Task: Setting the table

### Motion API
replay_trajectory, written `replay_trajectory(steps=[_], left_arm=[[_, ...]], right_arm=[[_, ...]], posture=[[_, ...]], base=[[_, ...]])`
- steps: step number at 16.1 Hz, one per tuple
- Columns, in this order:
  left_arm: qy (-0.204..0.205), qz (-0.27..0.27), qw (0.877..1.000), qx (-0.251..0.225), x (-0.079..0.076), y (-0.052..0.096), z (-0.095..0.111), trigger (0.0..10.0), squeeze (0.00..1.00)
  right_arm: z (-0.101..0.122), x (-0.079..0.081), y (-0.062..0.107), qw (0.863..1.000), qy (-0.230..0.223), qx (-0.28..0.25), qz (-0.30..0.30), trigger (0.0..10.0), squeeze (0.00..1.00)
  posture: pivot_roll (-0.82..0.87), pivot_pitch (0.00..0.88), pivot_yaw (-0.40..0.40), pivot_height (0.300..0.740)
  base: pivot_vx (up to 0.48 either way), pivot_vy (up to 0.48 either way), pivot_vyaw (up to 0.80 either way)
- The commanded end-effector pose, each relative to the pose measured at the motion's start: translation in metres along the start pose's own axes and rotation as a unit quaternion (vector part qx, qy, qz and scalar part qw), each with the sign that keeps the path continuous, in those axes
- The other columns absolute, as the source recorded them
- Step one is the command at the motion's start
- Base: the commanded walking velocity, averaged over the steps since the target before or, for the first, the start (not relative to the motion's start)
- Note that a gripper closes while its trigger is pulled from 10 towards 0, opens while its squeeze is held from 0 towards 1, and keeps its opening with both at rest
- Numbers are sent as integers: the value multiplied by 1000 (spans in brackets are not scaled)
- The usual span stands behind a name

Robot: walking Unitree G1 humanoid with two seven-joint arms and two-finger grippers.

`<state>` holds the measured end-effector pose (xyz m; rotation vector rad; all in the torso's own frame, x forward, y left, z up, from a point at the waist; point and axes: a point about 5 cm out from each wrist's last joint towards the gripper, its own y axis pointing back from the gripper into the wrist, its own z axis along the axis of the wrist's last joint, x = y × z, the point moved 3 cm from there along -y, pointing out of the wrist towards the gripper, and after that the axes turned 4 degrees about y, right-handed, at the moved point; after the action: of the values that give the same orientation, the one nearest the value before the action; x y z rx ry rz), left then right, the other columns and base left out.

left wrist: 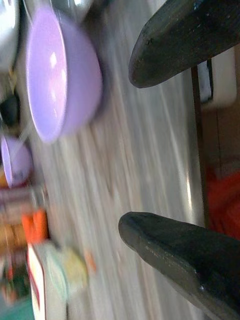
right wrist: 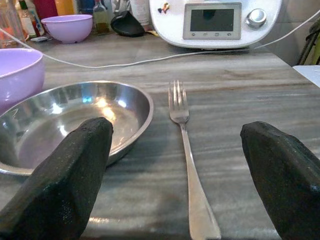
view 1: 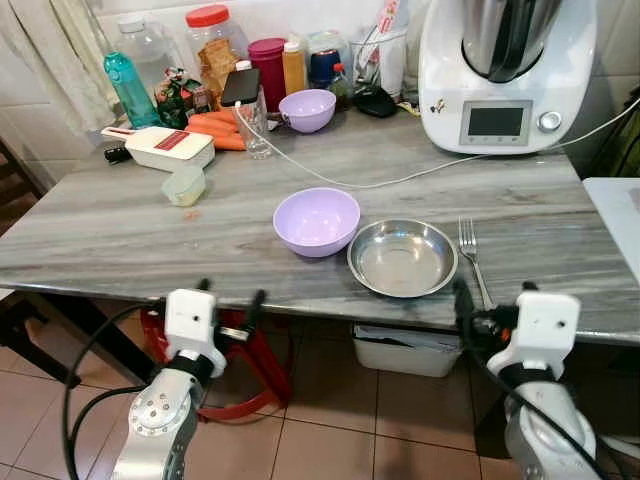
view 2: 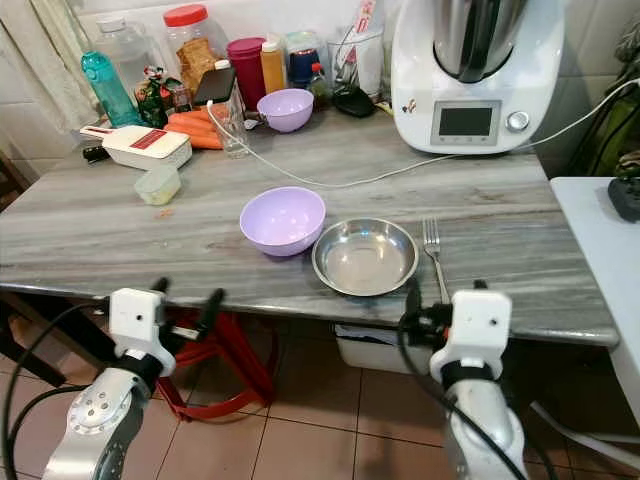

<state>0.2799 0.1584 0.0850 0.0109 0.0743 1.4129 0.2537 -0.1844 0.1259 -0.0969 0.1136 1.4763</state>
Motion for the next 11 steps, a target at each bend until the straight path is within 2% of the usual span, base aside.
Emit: replay_trajectory(steps=[1, 2, 5, 8, 11], left_arm=[[-16, 44, 999, -2, 15, -2, 0, 10000, 0], [-22, 61, 998, 0, 19, -3, -2, 10000, 0], [-10, 59, 998, -2, 13, -5, -3, 10000, 0], [-12, 58, 998, -2, 12, -8, -3, 10000, 0], [-16, 58, 998, -1, 12, -8, -4, 10000, 0]], right_arm=[[7, 1, 1, 1000, 6, -19, 5, 10000, 0], [6, 0, 0, 1000, 7, -19, 2, 10000, 0], [7, -2, -2, 1000, 1, -22, -1, 10000, 0], [6, 0, -4, 1000, -2, -20, 1, 10000, 0], [2, 0, -3, 1000, -8, -14, 2, 10000, 0]], posture=[[-83, 0, 121, 740], [-84, 0, 120, 740], [-84, 0, 117, 740], [-85, 0, 119, 740], [-86, 0, 122, 740]], base=[[0, 0, 0], [0, 0, 0], [0, 0, 0], [0, 0, -648], [-300, 0, -692]])
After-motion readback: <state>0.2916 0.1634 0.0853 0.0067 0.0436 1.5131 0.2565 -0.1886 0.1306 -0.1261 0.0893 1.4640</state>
